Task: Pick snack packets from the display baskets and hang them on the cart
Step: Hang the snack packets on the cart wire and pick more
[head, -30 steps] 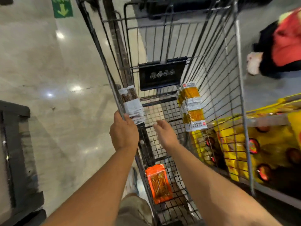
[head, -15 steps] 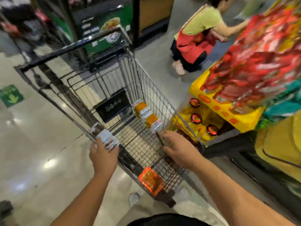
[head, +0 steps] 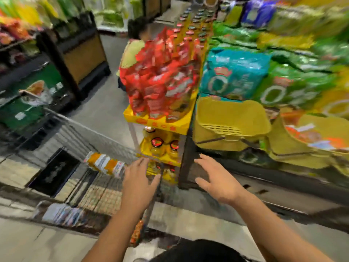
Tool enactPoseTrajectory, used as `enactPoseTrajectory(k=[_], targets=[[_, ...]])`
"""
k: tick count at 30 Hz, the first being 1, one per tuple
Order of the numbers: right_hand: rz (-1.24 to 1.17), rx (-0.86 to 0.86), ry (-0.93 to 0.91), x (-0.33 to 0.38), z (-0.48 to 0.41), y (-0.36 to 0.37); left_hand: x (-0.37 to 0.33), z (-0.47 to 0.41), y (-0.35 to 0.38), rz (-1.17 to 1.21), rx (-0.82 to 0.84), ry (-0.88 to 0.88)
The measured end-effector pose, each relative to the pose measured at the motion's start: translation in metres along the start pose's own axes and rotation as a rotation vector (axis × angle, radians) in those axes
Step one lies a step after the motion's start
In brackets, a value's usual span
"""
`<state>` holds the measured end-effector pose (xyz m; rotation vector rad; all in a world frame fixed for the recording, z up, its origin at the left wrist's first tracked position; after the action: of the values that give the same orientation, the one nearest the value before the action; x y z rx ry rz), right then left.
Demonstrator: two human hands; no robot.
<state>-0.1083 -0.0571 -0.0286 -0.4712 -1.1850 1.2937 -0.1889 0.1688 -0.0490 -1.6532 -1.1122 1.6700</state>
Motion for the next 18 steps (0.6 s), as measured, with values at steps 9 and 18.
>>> enactPoseTrajectory(k=[9,18], targets=[[-0.189,-0.116,0.151,-0.211,0.063,-0.091,-0.223,-0.014,0.105,-0.027,0.023,0.284],[-0.326,-0.268,0.310,-0.375,0.131,-0.144,-0.381,-0.024,0.193,-0.016,0.187,0.441]])
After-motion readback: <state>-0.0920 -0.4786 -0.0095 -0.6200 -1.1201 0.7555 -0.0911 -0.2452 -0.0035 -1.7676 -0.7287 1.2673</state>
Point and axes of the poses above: each hand's wrist, its own z-axis away from the middle knuckle, its own y-axis out of the palm, x = y × z, the point moved 9 cm from there along -z, towards the middle knuckle, and after that the axes turned 15 degrees about y, right-handed, at the moved point
